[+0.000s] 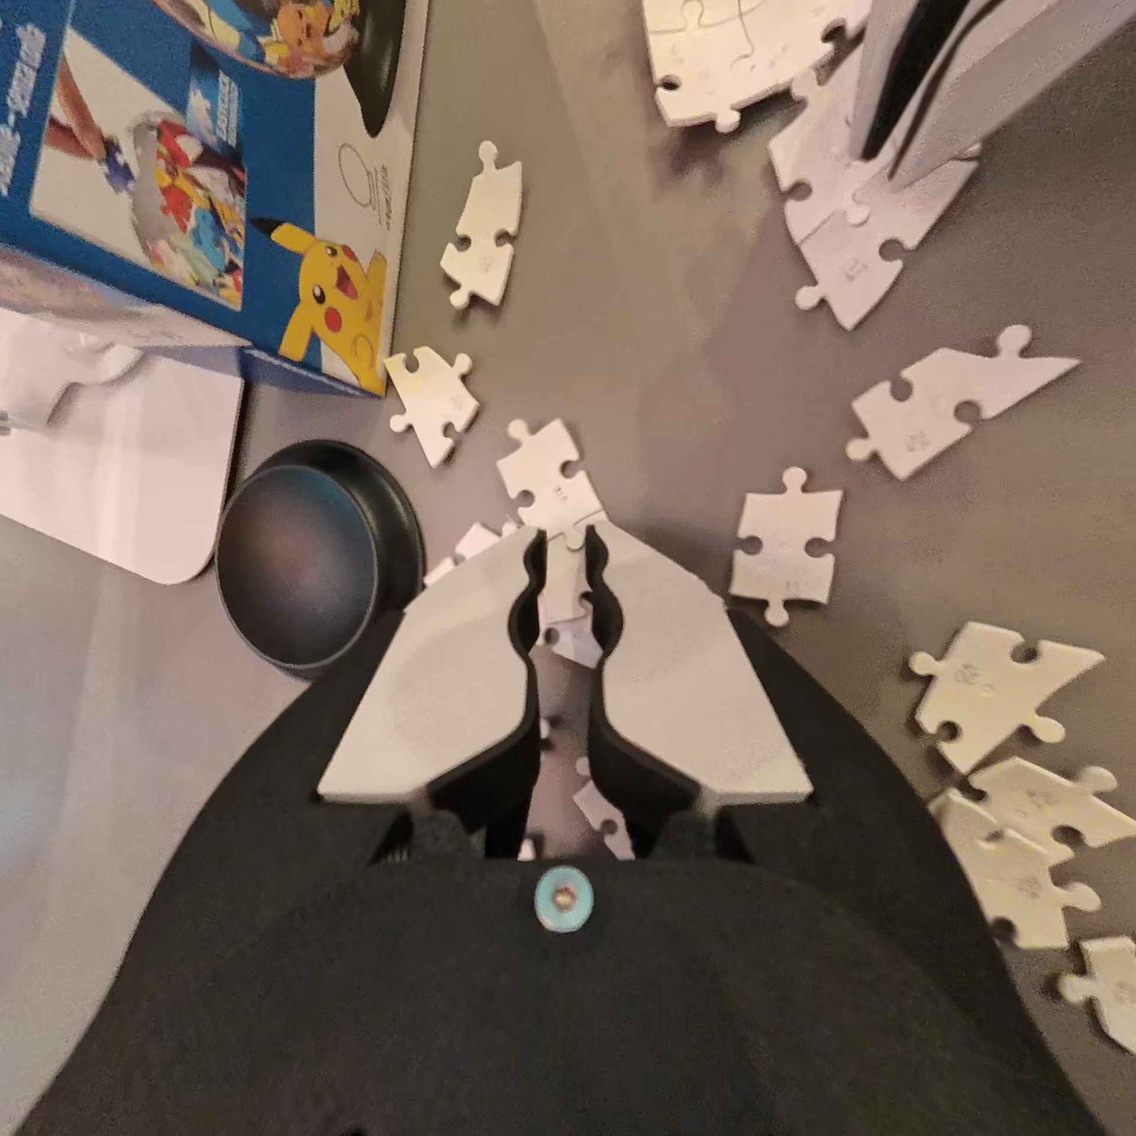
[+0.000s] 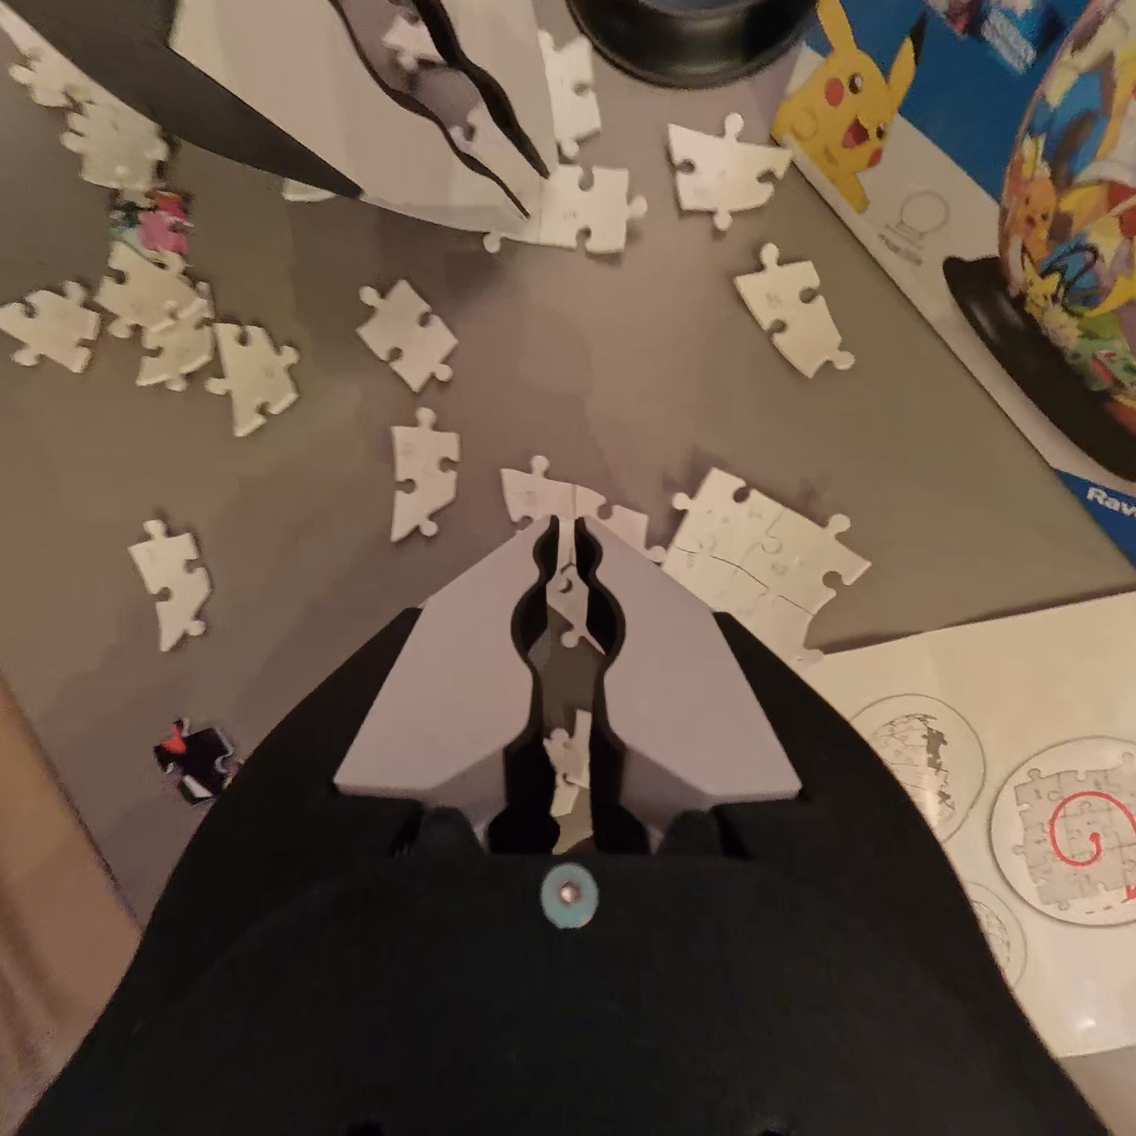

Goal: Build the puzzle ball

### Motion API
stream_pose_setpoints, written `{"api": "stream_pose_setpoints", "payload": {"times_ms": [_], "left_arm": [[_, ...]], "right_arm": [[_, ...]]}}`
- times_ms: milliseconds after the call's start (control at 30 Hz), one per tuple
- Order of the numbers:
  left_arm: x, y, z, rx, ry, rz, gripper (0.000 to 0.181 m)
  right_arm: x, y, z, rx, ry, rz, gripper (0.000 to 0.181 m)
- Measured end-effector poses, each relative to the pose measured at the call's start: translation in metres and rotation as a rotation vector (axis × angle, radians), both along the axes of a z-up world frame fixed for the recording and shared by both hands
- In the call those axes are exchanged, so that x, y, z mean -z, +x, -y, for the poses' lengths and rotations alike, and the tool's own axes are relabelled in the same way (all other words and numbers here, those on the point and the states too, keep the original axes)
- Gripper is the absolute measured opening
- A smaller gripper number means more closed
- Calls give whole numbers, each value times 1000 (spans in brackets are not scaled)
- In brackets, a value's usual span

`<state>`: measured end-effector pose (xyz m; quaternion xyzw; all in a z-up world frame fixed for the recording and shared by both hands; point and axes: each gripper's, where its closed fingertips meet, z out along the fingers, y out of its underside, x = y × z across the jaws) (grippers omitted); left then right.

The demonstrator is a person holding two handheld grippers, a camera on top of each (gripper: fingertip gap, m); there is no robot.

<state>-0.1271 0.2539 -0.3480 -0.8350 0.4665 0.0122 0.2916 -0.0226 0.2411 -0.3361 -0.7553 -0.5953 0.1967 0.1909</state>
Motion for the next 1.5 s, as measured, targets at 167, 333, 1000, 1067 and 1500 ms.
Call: {"api": "stream_pose_setpoints", "payload": {"times_ms": [167,333,1000,1067,1500], "left_arm": [[0,2,18,-21,-21,15,11],[1,7,39,-38,-54,58,10],[1,12,83,-46,-208,154,14],[1,13,87,-47,-224,152,17],[0,18,103,-44,-293,219,18]], "right_arm": [[-6,-12,28,-85,-3,-20,10],[5,-22,45,-126,-2,1,10],[13,-62,24,-84,37,-34,12],[12,-60,22,-80,52,-30,11],[12,-79,28,-106,72,-56,7]]}}
